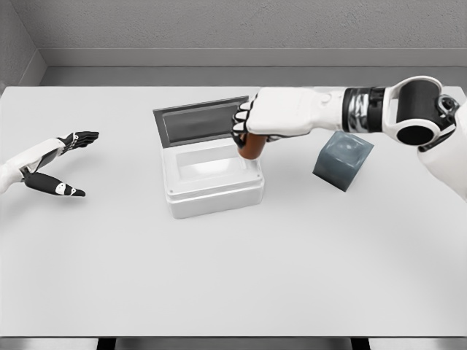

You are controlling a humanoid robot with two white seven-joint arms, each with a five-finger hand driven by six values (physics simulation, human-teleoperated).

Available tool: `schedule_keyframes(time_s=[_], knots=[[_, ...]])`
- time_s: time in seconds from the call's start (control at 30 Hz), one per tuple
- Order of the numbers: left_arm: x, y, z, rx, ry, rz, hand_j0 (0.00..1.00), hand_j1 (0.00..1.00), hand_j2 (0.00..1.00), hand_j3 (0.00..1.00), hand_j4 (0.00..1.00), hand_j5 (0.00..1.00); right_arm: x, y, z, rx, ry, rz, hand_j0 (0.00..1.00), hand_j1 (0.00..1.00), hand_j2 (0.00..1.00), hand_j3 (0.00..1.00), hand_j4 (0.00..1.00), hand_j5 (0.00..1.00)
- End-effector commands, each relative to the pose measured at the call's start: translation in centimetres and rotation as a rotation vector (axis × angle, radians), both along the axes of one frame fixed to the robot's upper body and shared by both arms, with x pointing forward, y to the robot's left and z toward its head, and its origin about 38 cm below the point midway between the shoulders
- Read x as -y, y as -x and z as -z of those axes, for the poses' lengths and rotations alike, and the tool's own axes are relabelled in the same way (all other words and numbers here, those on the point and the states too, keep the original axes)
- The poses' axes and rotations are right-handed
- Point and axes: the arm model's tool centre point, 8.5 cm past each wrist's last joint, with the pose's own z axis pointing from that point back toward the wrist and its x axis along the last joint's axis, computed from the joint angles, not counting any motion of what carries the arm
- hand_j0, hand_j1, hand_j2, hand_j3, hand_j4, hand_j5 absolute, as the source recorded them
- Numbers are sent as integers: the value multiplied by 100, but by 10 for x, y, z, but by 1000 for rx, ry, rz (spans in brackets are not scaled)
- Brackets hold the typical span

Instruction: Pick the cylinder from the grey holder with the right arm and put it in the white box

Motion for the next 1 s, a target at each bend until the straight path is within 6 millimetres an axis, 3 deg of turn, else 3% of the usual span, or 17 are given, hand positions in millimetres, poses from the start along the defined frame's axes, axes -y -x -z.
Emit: schedule_keyframes(time_s=[0.0, 0.13, 0.37, 0.4, 0.43, 0.77, 0.83, 0.97], knots=[[-1, 0, -1, 1, 6, -5, 100, 100, 100, 100, 100, 100, -3, 0, 4, -14, 0, -5, 34, 34, 34, 34, 34, 34], [-1, 0, 0, -1, 6, -5, 100, 100, 100, 100, 100, 100, -3, 0, 4, -15, 1, -4, 35, 35, 35, 35, 35, 35], [-1, 0, 0, -1, 5, -5, 100, 100, 100, 100, 100, 100, -3, -1, 0, -3, 2, -2, 60, 60, 60, 60, 60, 60], [-1, 0, 0, -1, 6, -5, 100, 100, 100, 100, 100, 100, -3, -1, 0, -3, 2, -2, 75, 75, 75, 75, 75, 75], [-1, 0, 0, -1, 4, -5, 100, 100, 100, 100, 100, 100, -3, -1, 0, -1, 1, -2, 100, 100, 100, 100, 100, 100], [-1, 1, 0, -2, 5, -5, 100, 100, 100, 100, 100, 100, 2, -2, -4, 8, 3, 6, 100, 100, 100, 100, 100, 100], [-1, 1, 0, -2, 4, -6, 100, 100, 100, 100, 100, 100, 21, -4, -7, 13, 11, 45, 100, 100, 100, 100, 100, 100], [-1, 1, 0, -3, 3, -4, 100, 100, 100, 100, 100, 100, 97, -3, -12, -13, 24, 193, 100, 100, 100, 100, 100, 100]])
